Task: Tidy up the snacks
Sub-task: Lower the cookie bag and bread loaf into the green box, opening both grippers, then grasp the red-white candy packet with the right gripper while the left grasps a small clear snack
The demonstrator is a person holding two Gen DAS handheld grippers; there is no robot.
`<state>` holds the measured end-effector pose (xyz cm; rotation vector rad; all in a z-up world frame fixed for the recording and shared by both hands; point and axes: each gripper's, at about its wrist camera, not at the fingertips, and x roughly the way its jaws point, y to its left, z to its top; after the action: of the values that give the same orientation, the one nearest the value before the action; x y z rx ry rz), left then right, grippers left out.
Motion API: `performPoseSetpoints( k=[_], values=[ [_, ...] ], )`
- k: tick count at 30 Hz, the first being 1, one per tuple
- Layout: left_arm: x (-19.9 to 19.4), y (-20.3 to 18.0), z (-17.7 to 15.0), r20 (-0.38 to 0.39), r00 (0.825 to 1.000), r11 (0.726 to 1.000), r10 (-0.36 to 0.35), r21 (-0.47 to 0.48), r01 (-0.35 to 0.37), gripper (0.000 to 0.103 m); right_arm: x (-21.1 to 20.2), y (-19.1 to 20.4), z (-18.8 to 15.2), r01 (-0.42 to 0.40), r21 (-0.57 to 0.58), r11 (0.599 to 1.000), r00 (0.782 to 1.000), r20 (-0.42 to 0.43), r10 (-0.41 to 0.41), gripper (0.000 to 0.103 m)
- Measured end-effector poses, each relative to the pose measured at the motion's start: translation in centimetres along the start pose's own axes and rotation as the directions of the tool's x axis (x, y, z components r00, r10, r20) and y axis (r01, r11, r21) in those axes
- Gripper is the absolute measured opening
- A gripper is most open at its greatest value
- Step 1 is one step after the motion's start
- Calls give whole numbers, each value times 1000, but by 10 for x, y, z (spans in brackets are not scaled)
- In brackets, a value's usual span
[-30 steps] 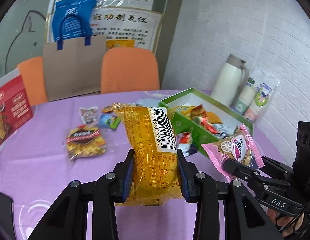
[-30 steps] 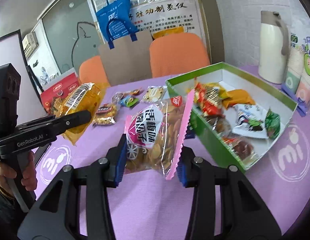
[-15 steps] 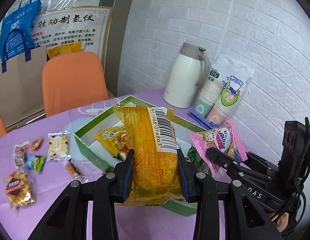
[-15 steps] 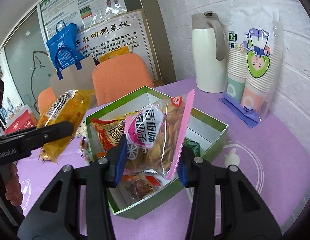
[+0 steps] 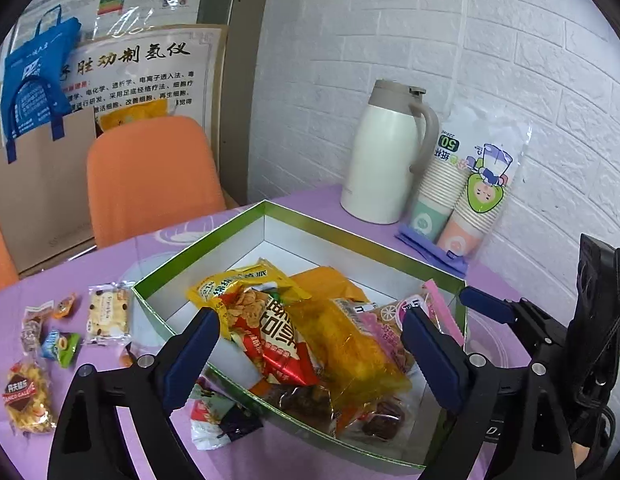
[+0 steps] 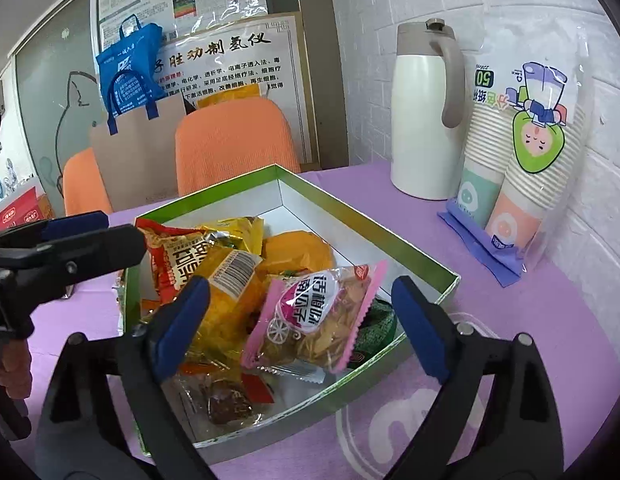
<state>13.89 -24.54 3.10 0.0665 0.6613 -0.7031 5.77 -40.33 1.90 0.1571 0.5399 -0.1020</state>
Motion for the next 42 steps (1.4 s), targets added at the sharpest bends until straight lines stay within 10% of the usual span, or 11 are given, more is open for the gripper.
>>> performPoseSetpoints(
  k=[13, 24, 27, 42],
  values=[
    [-77, 39, -16, 7, 996, 990, 89, -114, -88, 96, -61, 31, 7, -59, 25, 998, 995, 76, 57, 98],
    [-125, 109, -105, -67, 981, 927, 183, -320, -195, 96, -63, 102, -23, -229, -1, 973, 973, -38, 229, 98],
    [-127, 123, -121, -88, 980, 916, 180, -349, -200, 96, -50, 121, -30, -292, 32, 956, 950, -109, 294, 72],
    [-148, 167, -147, -73, 973, 910, 218, -347, -229, 96, 54, 162, -36, -9, 35, 999, 964, -264, 18, 52]
  ],
)
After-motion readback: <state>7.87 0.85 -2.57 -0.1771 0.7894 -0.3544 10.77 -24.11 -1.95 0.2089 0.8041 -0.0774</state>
